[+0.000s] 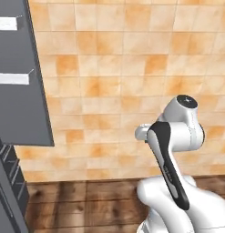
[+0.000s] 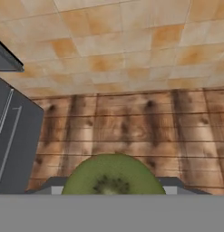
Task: Place the kiwi in the correct fridge rack based on whether it is a fruit or vegetable. Finally, close the fridge door.
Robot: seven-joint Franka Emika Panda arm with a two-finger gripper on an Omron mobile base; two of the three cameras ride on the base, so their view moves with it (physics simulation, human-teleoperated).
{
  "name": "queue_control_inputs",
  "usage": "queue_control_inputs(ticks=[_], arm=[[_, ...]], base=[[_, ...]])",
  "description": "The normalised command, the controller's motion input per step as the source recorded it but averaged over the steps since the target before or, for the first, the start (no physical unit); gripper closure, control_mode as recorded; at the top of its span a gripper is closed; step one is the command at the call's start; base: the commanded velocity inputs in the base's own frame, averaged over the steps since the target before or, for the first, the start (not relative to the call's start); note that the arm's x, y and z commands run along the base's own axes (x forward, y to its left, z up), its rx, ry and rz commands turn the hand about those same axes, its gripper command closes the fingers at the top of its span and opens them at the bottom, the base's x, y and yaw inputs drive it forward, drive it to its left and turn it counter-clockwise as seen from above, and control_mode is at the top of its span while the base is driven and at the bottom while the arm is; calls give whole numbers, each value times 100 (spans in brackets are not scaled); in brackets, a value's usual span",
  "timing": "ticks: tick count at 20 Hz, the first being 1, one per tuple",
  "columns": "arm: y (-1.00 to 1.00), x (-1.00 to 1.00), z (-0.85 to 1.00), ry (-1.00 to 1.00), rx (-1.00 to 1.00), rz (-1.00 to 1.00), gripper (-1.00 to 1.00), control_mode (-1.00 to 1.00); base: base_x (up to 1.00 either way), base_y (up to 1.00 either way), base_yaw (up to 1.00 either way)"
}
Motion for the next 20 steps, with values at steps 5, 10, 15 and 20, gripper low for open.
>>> queue_control_inputs(ticks=[5, 10, 15, 20], arm=[[0, 0, 0, 0, 0, 0, 100, 100], [0, 0, 0, 0, 0, 0, 100, 100], [0, 0, 0, 0, 0, 0, 100, 100], [0, 0, 0, 0, 0, 0, 100, 100]], base=[[92, -34, 61], [44, -8, 96], [28, -14, 98], [30, -40, 87]])
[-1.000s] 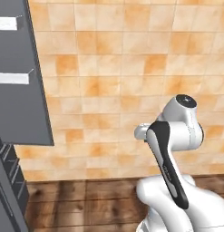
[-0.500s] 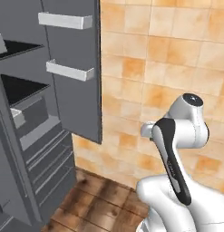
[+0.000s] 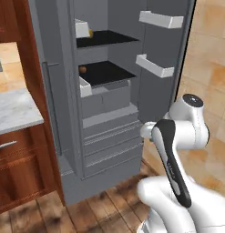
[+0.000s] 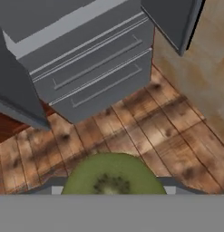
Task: Place the kiwi in the correct fridge rack based on whether it is a fruit or vegetable. Finally, close the fridge door.
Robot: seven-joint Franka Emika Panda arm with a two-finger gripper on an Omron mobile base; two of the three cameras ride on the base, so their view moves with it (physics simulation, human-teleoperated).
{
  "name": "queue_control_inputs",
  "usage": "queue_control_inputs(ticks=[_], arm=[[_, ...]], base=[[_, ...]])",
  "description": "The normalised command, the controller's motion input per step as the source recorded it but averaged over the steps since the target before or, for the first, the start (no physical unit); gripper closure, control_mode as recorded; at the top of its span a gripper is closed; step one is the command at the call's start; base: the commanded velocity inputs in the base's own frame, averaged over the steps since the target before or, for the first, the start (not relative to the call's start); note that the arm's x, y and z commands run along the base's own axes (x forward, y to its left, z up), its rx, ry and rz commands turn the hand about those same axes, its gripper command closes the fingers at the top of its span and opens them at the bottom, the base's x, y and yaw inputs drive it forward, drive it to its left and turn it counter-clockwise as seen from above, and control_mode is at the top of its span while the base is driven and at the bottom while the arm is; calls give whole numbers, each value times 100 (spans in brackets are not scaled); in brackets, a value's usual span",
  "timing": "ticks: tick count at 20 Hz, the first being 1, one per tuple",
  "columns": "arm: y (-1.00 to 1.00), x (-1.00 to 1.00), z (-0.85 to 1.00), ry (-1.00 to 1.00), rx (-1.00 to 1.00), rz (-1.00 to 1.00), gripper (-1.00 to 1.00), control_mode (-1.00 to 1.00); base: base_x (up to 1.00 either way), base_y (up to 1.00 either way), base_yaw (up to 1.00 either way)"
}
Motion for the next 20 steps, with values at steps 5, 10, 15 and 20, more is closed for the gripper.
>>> queue_control_inputs(ticks=[5, 10, 15, 20], arm=[[0, 0, 0, 0, 0, 0, 100, 100], [0, 0, 0, 0, 0, 0, 100, 100], [0, 0, 0, 0, 0, 0, 100, 100], [0, 0, 0, 0, 0, 0, 100, 100]], base=[[100, -38, 33], [75, -16, 8], [53, -1, 26], [40, -17, 26]])
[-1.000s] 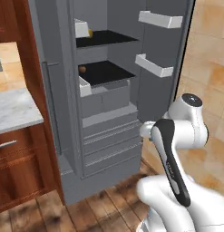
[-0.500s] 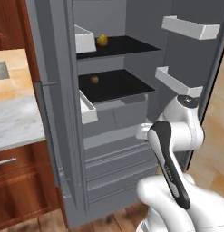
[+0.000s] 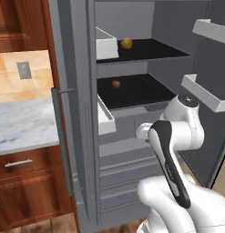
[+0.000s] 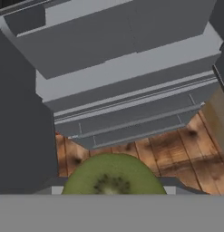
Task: Place the kiwi in the correct fridge rack based on whether it is a fruit or vegetable. Finally, close the fridge door.
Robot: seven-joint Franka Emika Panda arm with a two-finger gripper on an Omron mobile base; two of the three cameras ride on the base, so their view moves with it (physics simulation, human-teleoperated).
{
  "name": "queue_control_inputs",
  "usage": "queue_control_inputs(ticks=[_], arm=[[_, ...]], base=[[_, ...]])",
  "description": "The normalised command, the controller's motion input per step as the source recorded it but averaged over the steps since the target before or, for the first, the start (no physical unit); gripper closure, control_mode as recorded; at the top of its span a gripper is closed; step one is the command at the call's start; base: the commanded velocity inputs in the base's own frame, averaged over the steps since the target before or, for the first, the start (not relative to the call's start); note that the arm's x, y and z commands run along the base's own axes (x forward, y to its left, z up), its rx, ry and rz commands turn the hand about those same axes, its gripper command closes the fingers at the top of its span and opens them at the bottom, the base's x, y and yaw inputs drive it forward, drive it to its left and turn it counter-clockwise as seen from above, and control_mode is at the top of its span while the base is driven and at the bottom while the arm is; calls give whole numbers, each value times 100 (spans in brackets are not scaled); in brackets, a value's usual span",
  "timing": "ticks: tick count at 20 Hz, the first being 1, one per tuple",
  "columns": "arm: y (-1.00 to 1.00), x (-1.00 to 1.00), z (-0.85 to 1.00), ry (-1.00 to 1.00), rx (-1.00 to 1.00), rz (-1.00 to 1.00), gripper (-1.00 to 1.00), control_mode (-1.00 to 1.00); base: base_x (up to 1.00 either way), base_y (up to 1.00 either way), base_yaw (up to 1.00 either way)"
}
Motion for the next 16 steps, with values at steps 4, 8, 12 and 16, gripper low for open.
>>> queue_control_inputs(ticks=[4, 8, 12, 16], arm=[[0, 0, 0, 0, 0, 0, 100, 100], [0, 0, 0, 0, 0, 0, 100, 100], [0, 0, 0, 0, 0, 0, 100, 100], [0, 0, 0, 0, 0, 0, 100, 100]], base=[[35, -12, 20], [65, -15, 14], [69, -16, 11], [61, -10, 7]])
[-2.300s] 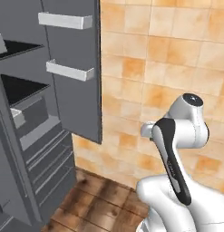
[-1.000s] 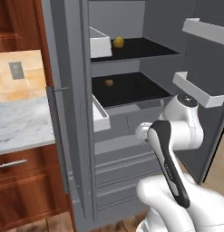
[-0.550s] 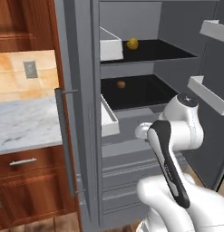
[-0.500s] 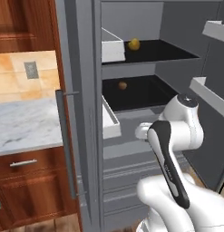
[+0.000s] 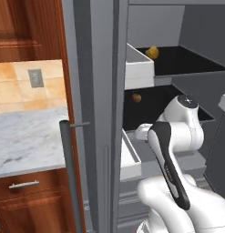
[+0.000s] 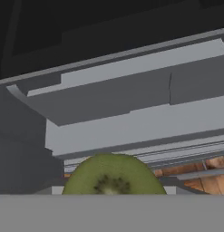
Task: Place the kiwi in the correct fridge rack based on whether it is a fruit or vegetable. Finally, close the fridge door.
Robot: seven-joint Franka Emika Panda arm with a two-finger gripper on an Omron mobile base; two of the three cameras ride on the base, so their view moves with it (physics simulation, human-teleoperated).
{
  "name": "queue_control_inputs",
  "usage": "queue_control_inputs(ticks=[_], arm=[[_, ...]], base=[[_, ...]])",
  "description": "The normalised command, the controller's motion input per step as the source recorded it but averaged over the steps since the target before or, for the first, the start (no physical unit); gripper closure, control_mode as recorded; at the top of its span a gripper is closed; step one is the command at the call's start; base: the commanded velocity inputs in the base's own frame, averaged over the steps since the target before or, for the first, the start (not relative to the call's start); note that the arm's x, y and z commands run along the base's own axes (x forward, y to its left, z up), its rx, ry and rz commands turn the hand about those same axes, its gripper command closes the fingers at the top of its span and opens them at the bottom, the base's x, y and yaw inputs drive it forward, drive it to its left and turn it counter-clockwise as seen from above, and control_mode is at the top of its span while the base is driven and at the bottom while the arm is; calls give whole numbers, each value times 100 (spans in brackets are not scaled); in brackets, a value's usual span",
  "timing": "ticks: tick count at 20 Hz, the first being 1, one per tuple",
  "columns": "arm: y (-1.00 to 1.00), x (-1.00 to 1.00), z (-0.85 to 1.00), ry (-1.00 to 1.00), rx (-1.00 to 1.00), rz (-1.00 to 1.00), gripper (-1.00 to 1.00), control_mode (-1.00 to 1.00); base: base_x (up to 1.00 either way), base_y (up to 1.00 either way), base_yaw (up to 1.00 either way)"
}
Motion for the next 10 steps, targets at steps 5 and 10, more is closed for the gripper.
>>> queue_control_inputs(ticks=[5, 10], arm=[[0, 0, 0, 0, 0, 0, 100, 100], [0, 0, 0, 0, 0, 0, 100, 100]], base=[[52, -19, 5], [44, -20, 3]])
